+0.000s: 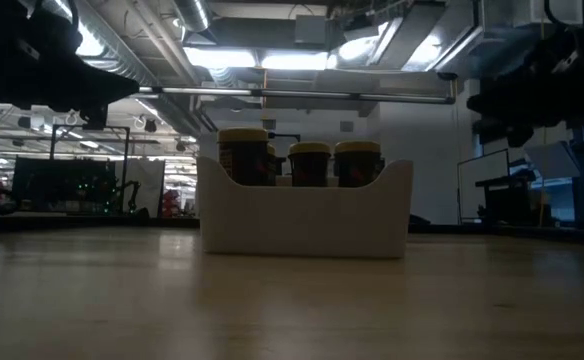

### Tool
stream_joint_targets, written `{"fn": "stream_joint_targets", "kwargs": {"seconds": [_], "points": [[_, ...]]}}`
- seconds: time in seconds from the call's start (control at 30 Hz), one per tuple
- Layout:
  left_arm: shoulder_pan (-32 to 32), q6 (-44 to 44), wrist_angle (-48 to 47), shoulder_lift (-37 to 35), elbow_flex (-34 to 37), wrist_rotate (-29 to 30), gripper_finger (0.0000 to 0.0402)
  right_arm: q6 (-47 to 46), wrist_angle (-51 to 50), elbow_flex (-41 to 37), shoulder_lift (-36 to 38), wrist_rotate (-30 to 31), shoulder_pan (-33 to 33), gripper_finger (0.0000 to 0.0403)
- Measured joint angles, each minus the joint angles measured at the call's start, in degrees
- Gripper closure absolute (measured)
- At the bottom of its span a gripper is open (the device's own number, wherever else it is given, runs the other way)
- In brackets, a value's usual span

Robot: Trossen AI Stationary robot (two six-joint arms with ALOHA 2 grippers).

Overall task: Sort spices by type
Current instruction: Return to home position

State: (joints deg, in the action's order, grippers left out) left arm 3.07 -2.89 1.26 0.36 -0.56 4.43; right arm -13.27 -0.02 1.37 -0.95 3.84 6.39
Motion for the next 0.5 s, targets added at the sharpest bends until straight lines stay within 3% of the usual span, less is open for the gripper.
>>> {"fn": "stream_joint_targets", "kwargs": {"seconds": [0.5], "points": [[0.0, 0.3, 0.0, 0.3, 0.0, 0.2, 0.0398, 0.1, 0.7, -0.2, 0.1, -0.4, 0.0, 0.038]]}}
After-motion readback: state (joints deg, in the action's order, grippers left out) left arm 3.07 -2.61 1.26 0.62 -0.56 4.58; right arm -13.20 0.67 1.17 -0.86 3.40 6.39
